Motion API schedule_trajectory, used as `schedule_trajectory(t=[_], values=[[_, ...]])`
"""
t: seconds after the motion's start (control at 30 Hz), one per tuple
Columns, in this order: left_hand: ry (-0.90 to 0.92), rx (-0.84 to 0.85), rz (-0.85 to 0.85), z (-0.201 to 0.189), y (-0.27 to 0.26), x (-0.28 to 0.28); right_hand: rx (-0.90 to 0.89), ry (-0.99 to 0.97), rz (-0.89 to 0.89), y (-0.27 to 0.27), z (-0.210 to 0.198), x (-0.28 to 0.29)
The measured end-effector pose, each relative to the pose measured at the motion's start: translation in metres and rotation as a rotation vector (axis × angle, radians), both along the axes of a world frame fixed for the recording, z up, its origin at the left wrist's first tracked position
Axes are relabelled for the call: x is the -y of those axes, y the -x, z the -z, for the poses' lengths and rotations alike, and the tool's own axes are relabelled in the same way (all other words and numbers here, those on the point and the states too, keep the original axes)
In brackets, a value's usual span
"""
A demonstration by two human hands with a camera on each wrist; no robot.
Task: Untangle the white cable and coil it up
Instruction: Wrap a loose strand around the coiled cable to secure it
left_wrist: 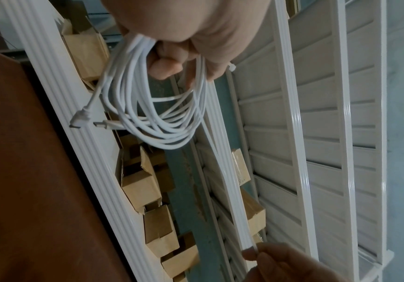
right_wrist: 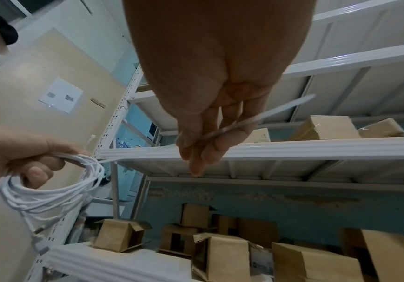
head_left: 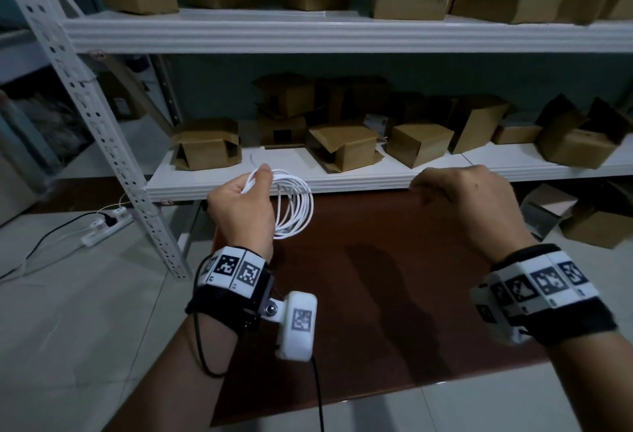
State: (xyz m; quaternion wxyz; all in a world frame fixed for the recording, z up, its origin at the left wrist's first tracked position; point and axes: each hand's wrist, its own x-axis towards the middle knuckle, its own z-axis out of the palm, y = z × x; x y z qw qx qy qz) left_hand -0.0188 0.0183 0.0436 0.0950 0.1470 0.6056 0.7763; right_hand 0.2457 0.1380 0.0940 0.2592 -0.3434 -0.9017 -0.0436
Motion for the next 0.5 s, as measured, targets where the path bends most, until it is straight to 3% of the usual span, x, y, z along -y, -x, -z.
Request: schedule_trajectory(t=[0.17,0.27,0.37,0.5], values=[[-0.005,0.012,-0.054,-0.001,0.005,0.003,0.111,-0.076,0.105,-0.006,0.003,-0.008],[-0.021,0.042,-0.11,-0.004,0.012,0.005,0.066,-0.096,0.136,-0.012,0.003,-0.012],[-0.004,0.037,-0.129,-0.003,0.016,0.006,-0.165,-0.028,0.112,-0.016,0.0,-0.014],[0.081,0.018,-0.066,0.0,0.01,0.004,-0.646,0.306,-0.087,-0.01,-0.021,0.002]])
